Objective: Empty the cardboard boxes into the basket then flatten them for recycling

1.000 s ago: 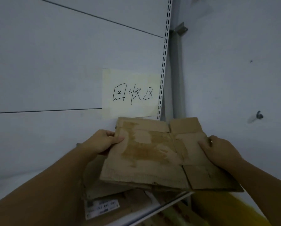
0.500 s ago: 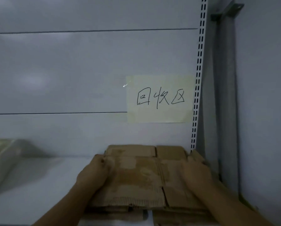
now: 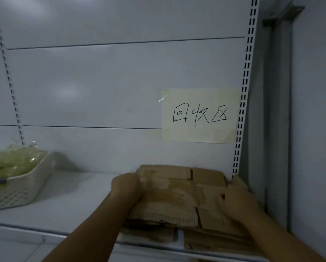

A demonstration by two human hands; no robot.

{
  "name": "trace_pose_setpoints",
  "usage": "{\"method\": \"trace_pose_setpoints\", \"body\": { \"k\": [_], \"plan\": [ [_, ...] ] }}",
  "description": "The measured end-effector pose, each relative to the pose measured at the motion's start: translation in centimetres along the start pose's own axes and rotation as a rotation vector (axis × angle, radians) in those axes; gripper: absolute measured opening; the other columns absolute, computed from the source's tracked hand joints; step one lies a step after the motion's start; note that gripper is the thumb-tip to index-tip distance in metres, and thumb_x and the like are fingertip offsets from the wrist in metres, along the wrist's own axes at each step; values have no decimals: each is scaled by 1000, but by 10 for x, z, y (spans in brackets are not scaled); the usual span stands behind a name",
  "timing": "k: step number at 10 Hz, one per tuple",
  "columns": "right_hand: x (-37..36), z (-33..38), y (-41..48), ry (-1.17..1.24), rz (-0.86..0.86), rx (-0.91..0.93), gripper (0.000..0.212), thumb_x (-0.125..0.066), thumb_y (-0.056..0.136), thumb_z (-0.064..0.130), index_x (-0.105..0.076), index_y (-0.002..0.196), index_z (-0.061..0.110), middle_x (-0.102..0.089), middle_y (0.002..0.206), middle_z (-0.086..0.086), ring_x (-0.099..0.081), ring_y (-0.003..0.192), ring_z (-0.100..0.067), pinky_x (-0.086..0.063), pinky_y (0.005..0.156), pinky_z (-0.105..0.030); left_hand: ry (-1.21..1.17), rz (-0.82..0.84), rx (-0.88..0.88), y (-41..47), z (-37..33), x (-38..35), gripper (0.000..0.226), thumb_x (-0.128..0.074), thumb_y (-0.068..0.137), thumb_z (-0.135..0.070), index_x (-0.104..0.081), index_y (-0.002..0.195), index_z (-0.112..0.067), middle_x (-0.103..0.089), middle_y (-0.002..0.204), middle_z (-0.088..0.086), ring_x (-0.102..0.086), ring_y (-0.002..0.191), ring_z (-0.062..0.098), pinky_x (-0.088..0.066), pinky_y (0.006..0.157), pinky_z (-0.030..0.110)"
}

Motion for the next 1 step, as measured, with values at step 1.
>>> {"method": "trace_pose_setpoints", "body": {
  "k": [1],
  "plan": [
    [44, 28, -17, 63, 89, 147, 19, -50, 92, 27, -67, 88, 19, -56, 82, 7, -57, 93, -16, -46, 86, -28, -33, 15, -122, 7, -5, 14, 33, -36, 93, -30, -61, 109, -17, -65, 116, 2, -61, 104, 22, -44, 84, 30]
  ]
}}
Point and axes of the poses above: each hand's wrist, its own y-axis towards the middle knuckle, its own x-axis out of the back of the hand, z = x × y, the point moved 4 cm from there along y, towards the middle knuckle
